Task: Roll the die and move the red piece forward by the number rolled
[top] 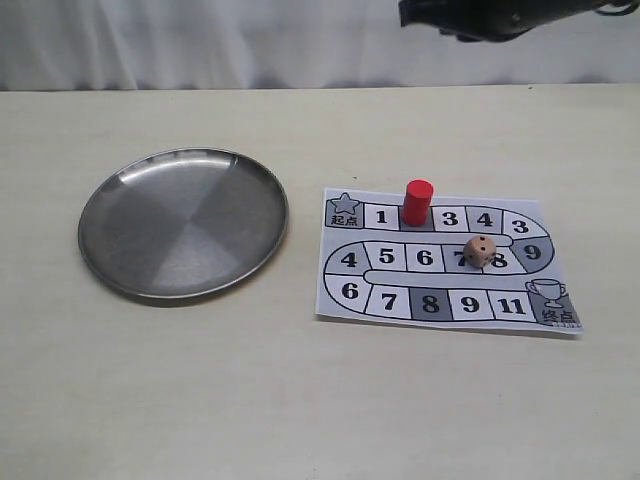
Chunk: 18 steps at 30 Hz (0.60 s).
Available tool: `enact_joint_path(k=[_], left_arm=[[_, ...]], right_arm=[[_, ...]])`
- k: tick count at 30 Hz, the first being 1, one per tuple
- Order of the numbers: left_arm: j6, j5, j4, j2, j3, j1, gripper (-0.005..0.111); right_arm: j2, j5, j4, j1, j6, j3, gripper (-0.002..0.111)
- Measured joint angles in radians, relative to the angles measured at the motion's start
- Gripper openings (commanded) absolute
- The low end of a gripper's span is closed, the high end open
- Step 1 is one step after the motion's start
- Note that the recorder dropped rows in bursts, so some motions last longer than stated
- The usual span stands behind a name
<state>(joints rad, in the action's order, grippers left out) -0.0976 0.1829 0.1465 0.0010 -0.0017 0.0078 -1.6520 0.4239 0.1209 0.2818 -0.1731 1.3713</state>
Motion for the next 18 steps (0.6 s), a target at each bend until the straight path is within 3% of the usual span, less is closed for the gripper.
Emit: enact_joint_path(k=[18], left_arm=[[0.000, 0.000, 0.000, 0.000, 0.000, 0.000, 0.000]], right_arm=[[0.767, -0.590, 0.007, 0.000, 0.000, -1.008, 0.004]])
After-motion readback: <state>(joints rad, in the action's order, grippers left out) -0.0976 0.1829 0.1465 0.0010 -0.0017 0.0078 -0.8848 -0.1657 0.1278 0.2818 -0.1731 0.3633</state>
